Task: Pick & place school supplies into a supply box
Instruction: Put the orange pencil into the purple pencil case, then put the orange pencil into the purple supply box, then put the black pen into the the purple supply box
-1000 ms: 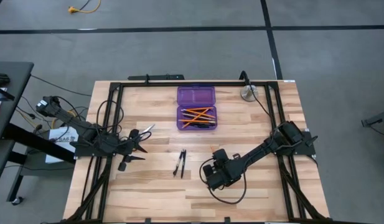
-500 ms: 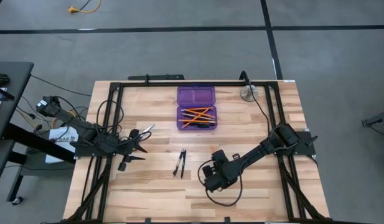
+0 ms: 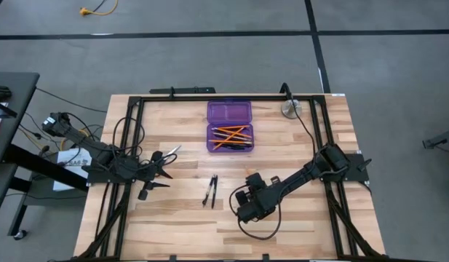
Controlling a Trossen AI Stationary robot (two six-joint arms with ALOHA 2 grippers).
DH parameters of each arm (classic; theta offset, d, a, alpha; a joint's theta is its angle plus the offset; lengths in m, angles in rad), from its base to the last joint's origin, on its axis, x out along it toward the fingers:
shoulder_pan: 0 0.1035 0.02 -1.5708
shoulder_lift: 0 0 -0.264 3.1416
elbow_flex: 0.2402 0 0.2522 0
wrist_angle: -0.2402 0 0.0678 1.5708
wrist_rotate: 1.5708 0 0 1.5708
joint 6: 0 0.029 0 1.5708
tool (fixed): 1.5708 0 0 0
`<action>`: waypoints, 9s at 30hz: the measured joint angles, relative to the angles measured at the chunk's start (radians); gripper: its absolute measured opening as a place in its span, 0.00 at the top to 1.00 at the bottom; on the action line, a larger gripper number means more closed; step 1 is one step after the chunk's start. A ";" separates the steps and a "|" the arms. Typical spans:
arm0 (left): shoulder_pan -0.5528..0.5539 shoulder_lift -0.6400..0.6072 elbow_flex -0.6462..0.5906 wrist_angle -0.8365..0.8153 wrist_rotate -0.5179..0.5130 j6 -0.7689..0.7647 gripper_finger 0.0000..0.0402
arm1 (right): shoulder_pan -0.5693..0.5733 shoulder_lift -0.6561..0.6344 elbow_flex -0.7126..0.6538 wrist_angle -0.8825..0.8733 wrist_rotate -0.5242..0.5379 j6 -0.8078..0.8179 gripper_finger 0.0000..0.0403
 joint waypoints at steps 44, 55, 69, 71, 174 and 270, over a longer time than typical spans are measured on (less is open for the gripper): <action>0.000 0.000 -0.001 0.015 -0.002 -0.022 0.67 | 0.137 -0.005 -0.272 0.401 0.456 0.228 0.66; 0.000 0.000 -0.001 0.015 -0.002 -0.018 0.67 | 0.053 -0.005 -0.271 0.412 0.447 0.110 0.59; 0.000 0.000 -0.001 0.014 -0.003 -0.015 0.67 | -0.002 -0.006 -0.270 0.405 0.344 0.008 0.57; 0.000 0.000 -0.001 0.014 -0.003 -0.015 0.67 | -0.005 -0.007 -0.269 0.402 0.328 0.006 0.58; 0.000 0.000 -0.001 0.016 -0.003 -0.019 0.67 | -0.194 0.070 0.345 -0.035 0.431 -0.650 1.00; 0.000 0.015 0.000 0.102 -0.113 -0.258 0.67 | -0.602 -0.093 -0.061 0.847 -0.128 -1.441 0.77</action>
